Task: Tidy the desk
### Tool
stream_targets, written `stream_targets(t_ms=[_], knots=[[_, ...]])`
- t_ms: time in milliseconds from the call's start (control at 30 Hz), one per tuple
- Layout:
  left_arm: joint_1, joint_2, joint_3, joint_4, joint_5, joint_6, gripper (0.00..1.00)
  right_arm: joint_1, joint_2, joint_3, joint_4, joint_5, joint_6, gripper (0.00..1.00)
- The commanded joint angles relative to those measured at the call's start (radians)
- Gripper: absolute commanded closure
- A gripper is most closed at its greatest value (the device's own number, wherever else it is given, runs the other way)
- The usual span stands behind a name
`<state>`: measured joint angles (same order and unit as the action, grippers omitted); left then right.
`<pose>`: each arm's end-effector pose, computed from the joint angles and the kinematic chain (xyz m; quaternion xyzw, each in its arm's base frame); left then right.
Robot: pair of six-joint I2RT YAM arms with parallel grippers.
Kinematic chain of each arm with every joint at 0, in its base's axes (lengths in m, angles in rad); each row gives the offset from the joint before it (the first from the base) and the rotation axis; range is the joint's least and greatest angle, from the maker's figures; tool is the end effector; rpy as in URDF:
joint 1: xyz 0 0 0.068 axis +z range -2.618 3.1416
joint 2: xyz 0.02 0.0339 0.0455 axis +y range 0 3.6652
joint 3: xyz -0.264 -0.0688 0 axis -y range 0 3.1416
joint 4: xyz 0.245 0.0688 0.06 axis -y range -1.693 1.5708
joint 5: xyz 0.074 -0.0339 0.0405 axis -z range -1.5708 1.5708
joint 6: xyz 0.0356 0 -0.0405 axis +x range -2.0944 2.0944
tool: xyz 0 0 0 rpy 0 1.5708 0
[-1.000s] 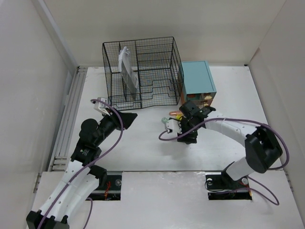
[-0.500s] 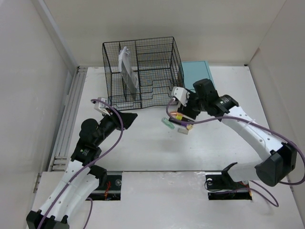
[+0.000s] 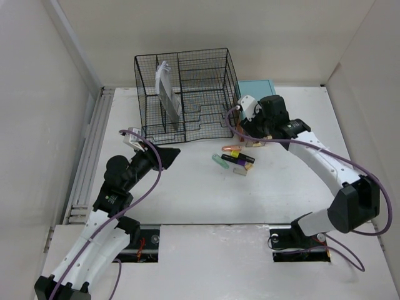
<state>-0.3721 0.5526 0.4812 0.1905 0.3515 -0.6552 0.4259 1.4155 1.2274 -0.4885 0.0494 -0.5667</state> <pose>0.1358 -0.0662 0.3072 0.0373 0.6655 -0.4629 0.5844 0.2889 0.1292 0.3189 -0.4198 0.7978 -0.0526 0.4296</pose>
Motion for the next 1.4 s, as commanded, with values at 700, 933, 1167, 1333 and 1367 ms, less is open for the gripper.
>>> stream_targets(t_ms=[700,933,1167,1333,1367], knots=[[-0.004,0.003,-0.012,0.073,0.024,0.006,0.62,-0.032,0.146,0.205,-0.232,-0.097,-0.001,0.46],[-0.004,-0.006,-0.012,0.064,0.024,0.006,0.62,-0.032,0.155,0.205,-0.223,-0.097,0.010,0.36],[-0.004,-0.006,-0.012,0.064,0.024,0.006,0.62,-0.032,0.119,0.196,-0.205,-0.097,0.010,0.21],[-0.004,-0.006,-0.012,0.064,0.024,0.006,0.62,-0.032,0.054,0.161,-0.162,-0.118,0.010,0.24],[-0.004,-0.006,-0.012,0.064,0.024,0.006,0.62,-0.032,0.045,0.147,-0.162,-0.118,0.010,0.40]])
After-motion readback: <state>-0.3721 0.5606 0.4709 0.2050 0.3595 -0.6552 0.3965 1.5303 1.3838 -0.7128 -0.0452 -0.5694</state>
